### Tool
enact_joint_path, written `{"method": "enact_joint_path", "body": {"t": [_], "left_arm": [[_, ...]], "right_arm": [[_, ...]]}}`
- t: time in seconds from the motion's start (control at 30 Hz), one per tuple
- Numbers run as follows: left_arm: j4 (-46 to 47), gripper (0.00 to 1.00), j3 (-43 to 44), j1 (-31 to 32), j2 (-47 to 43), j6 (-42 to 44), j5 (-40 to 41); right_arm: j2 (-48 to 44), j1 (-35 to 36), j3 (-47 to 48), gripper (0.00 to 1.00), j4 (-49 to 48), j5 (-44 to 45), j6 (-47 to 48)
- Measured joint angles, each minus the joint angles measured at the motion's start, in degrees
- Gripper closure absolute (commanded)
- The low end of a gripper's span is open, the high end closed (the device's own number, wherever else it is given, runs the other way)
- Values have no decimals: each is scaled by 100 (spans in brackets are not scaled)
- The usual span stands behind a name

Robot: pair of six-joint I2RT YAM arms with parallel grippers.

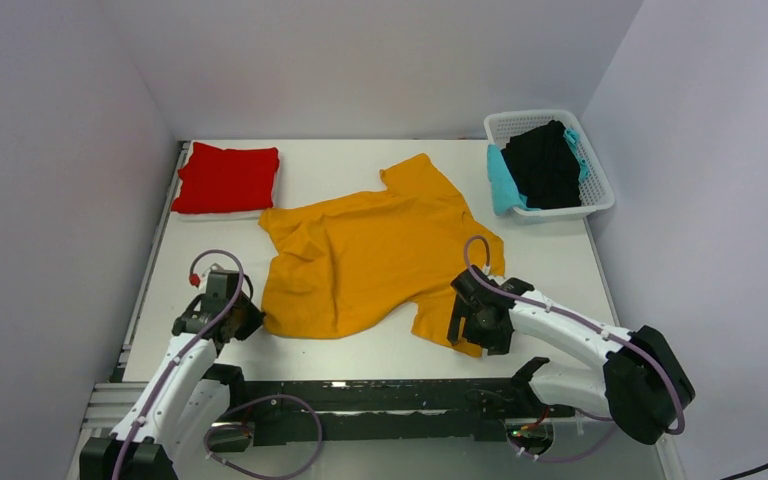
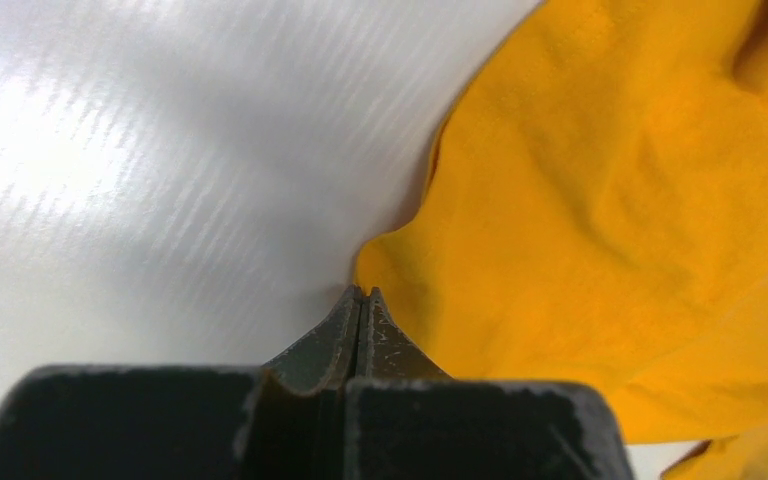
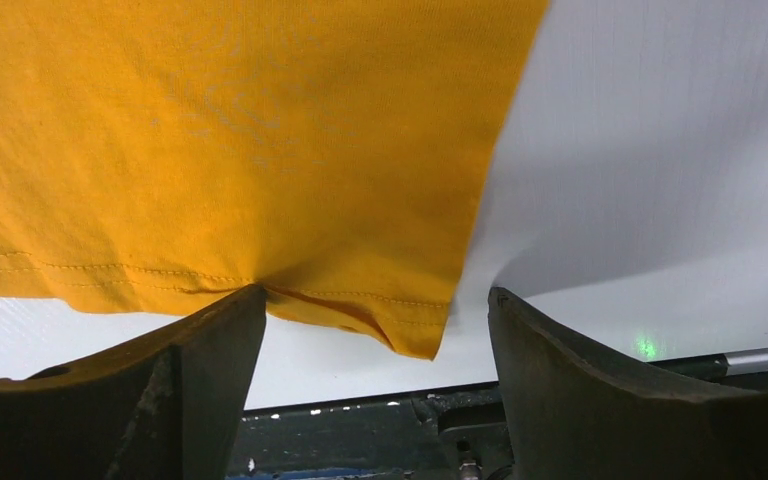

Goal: Fold and stack the t-shirts
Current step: Flatten out the tshirt

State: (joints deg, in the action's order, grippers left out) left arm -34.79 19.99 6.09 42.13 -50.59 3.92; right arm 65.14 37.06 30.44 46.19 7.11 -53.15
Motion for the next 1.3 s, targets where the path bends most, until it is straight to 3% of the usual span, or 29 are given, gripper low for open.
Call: {"method": "enact_joint_path", "body": {"t": [0.3, 0.47, 0.57, 0.67, 0.93, 1.3], "left_arm": [[-83, 100, 166, 0, 514, 140, 59], [127, 100, 118, 0, 466, 125, -44], [164, 100, -17, 0, -92, 15, -46], [201, 100, -190, 0, -680, -157, -127], [-122, 100, 415, 0, -459, -55, -168], [181, 100, 2223, 2, -525, 258, 221]], "right_arm": [[72, 2, 4, 38, -59, 4, 44], [125, 0, 20, 58, -151, 4, 127], [164, 0, 17, 83, -280, 0, 197], [208, 0, 20, 100, -564, -31, 271], [227, 17, 192, 100, -1091, 540, 474], [-848, -125, 2293, 100, -1655, 2177, 1252]]}}
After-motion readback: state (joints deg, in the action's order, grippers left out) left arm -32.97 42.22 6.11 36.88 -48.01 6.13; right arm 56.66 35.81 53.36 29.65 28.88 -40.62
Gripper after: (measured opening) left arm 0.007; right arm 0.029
